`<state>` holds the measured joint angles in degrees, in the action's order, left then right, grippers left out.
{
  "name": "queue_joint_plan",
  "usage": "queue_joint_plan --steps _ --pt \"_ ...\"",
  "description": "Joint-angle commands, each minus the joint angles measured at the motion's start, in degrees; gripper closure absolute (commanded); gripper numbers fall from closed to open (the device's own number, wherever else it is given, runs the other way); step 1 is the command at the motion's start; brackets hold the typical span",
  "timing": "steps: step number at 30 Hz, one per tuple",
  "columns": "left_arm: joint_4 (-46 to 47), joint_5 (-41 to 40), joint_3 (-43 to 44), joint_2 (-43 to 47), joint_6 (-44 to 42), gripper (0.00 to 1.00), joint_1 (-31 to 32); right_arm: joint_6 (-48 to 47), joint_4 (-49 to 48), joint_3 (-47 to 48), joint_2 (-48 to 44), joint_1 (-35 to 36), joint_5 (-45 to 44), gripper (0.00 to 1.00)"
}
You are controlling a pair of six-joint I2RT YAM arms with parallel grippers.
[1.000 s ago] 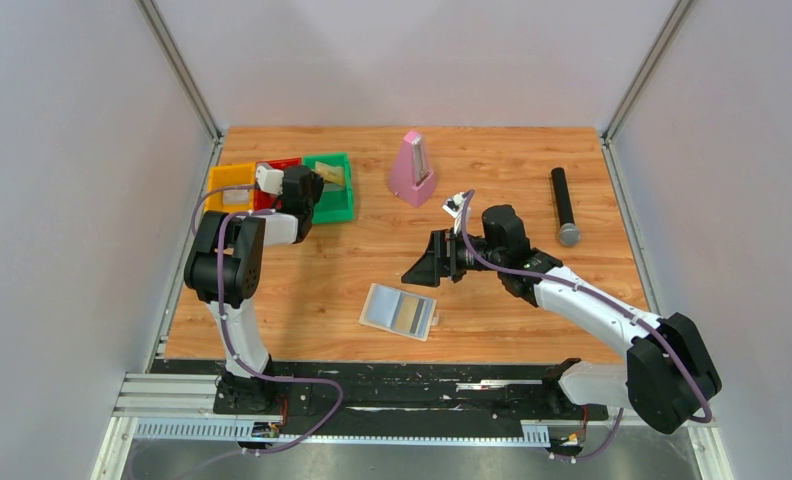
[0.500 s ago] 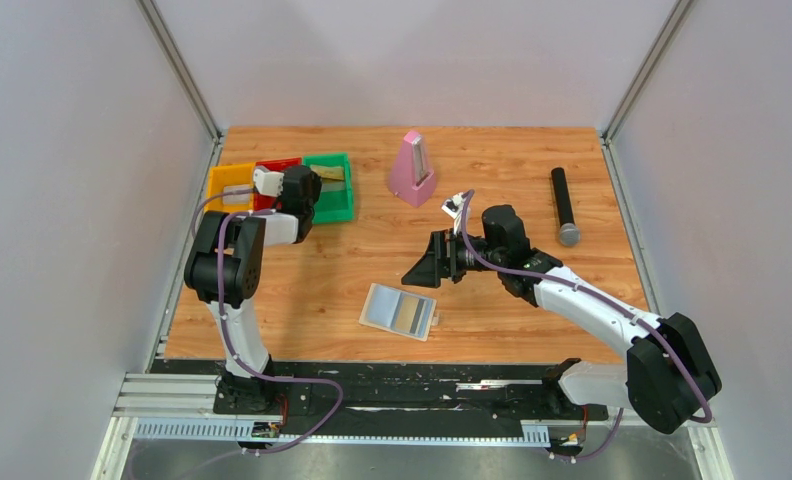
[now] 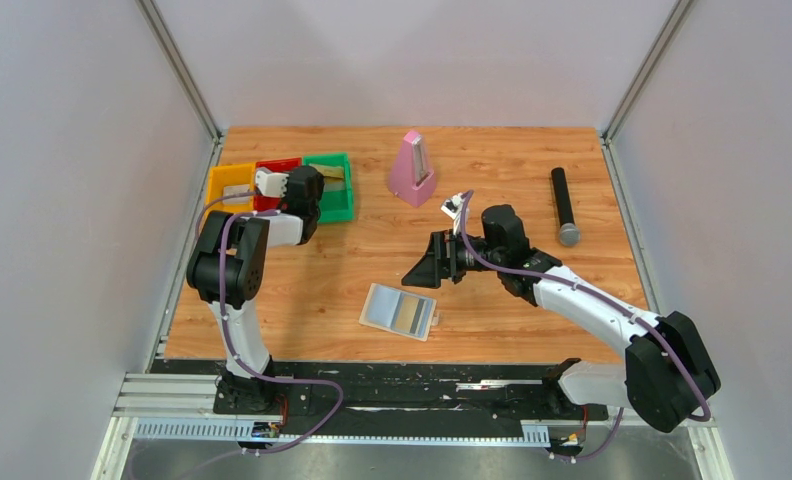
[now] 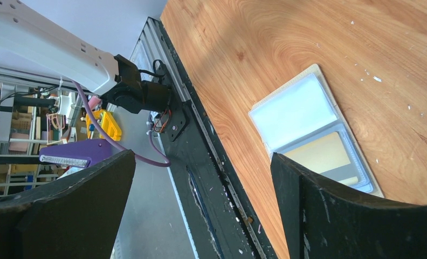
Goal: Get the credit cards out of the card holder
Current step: Place the credit card in the storage box.
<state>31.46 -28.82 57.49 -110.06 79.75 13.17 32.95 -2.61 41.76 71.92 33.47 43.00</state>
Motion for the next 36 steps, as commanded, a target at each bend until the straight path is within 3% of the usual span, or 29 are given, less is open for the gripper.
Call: queue_joint_plan --steps 1,6,28,33,34,36 --pt "2.2 -4.3 0.7 0.5 0.3 1.00 0.4 -1.2 -2.0 1.2 -0.1 -0.6 1.3 0.00" --pt "1.9 -5.3 0.7 0.3 -0.2 1.00 0.6 -1.2 -2.0 1.2 0.0 -0.7 1.5 0.00" --pt "-4.4 -3.8 2.6 1.0 -0.9 0.60 1.6 -0.7 -2.0 0.6 -0.8 -1.1 1.6 0.00" --pt "-6.9 -4.5 2.8 1.9 -0.9 0.55 1.6 -0.6 -2.0 -0.1 -2.2 -1.0 1.3 0.00" --pt "-7.6 -4.6 2.9 5.6 -1.0 0.54 1.6 -0.5 -2.0 -0.1 -2.2 -1.0 1.3 0.00" --pt "-8.8 -4.5 3.4 2.9 -1.3 0.53 1.6 -0.4 -2.0 -0.1 -2.3 -1.0 1.4 0.00"
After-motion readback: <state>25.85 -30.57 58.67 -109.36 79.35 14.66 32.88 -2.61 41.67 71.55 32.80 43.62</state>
